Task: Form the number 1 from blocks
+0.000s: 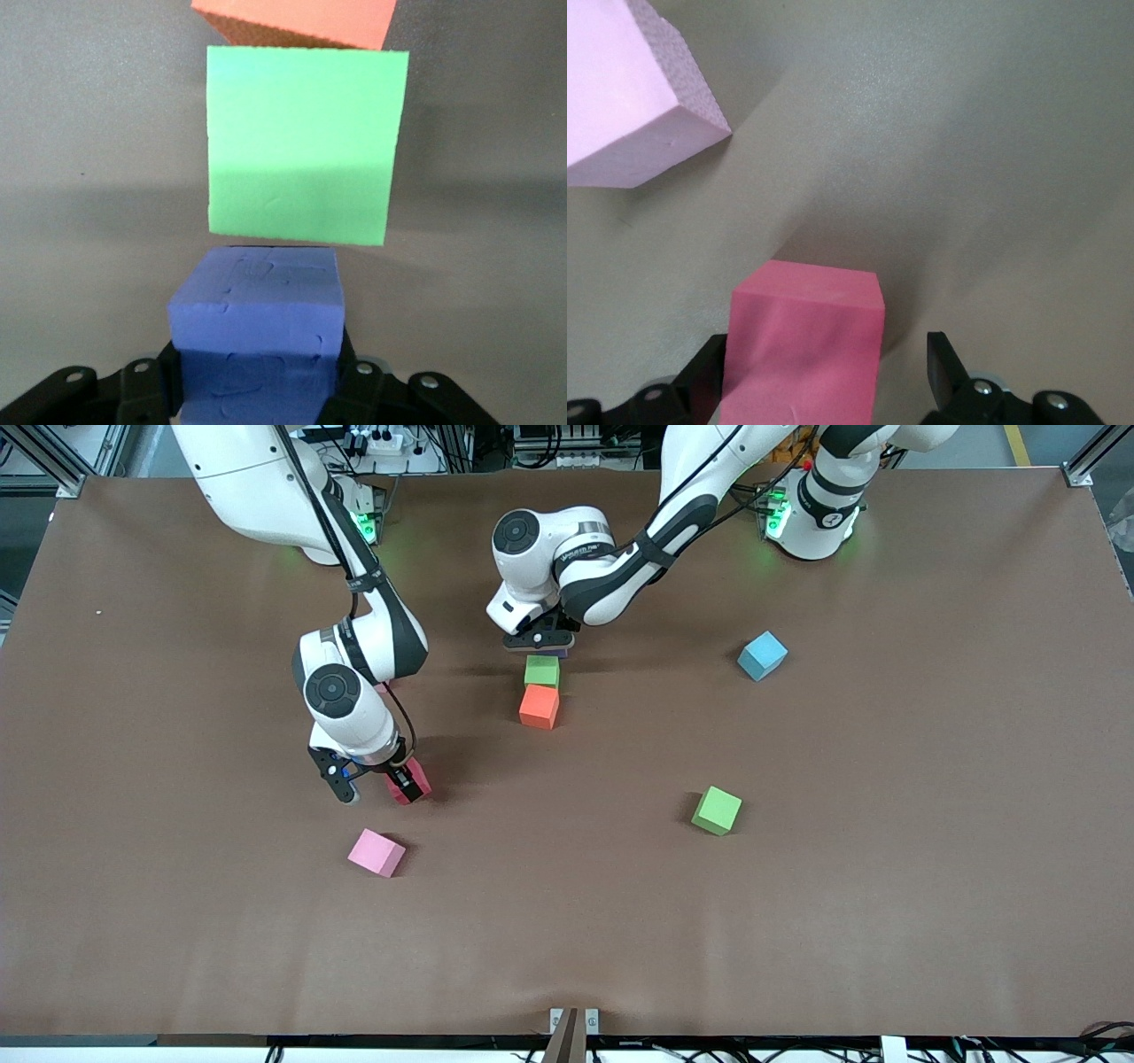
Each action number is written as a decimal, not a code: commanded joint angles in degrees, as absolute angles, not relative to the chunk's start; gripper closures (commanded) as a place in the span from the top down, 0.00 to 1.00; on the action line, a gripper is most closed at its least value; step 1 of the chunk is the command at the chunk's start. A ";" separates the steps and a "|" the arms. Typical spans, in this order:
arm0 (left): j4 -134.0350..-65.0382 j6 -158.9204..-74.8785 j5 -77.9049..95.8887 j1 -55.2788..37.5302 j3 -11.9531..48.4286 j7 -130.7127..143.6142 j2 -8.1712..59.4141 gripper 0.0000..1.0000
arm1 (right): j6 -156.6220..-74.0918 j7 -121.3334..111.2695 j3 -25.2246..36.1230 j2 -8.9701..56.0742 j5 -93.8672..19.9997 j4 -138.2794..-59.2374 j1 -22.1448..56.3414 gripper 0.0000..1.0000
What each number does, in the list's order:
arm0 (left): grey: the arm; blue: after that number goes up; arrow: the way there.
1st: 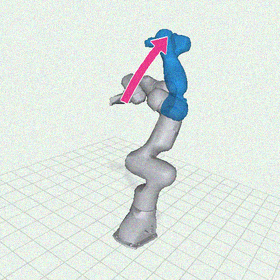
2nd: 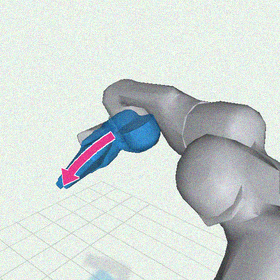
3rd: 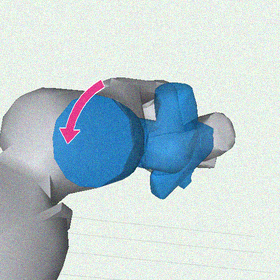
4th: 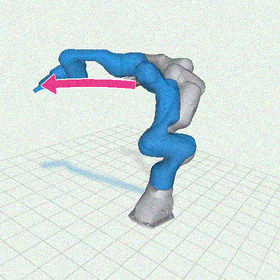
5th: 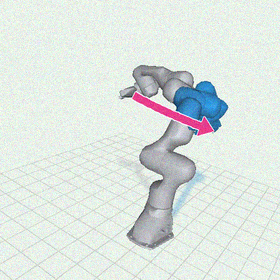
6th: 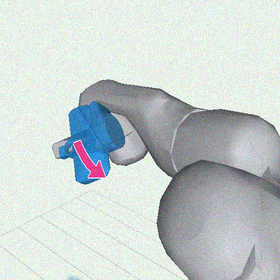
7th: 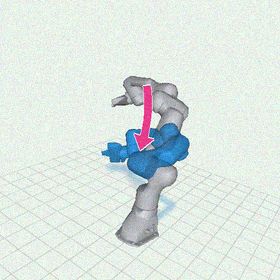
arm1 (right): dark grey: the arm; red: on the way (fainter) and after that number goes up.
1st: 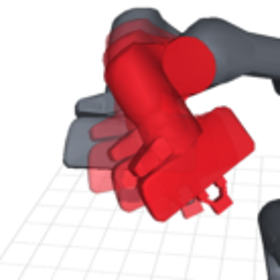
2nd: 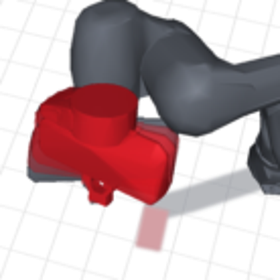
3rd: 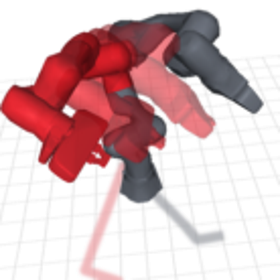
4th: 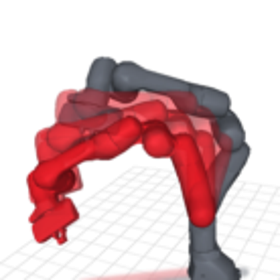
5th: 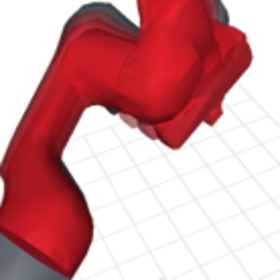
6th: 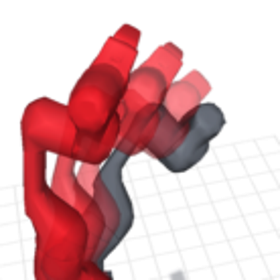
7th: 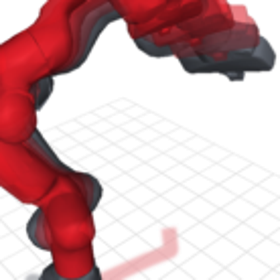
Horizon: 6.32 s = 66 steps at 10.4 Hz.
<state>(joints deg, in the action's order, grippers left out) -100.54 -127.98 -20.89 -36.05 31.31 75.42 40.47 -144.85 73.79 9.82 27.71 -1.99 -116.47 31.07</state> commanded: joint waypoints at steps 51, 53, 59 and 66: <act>-89.99 -126.11 -17.40 -2.63 25.14 93.16 43.33 1.00 | -140.71 46.58 10.90 37.62 0.62 -99.23 54.32 0.60; -90.61 -126.21 -17.58 -2.55 25.05 93.16 43.33 1.00 | -140.98 46.58 10.46 37.00 0.70 -100.63 54.67 0.60; -90.88 -126.47 -17.58 -2.55 24.35 93.16 43.86 1.00 | -140.89 46.50 9.32 36.39 1.14 -100.81 54.15 0.60; -90.44 -128.85 -19.16 -2.90 24.35 95.45 46.05 1.00 | -142.38 46.58 8.79 35.77 1.58 -102.83 52.82 0.97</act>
<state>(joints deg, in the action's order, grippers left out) -90.58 -128.26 -17.81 -2.14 24.92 93.64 46.06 -141.64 45.73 9.49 37.72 1.25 -100.44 53.34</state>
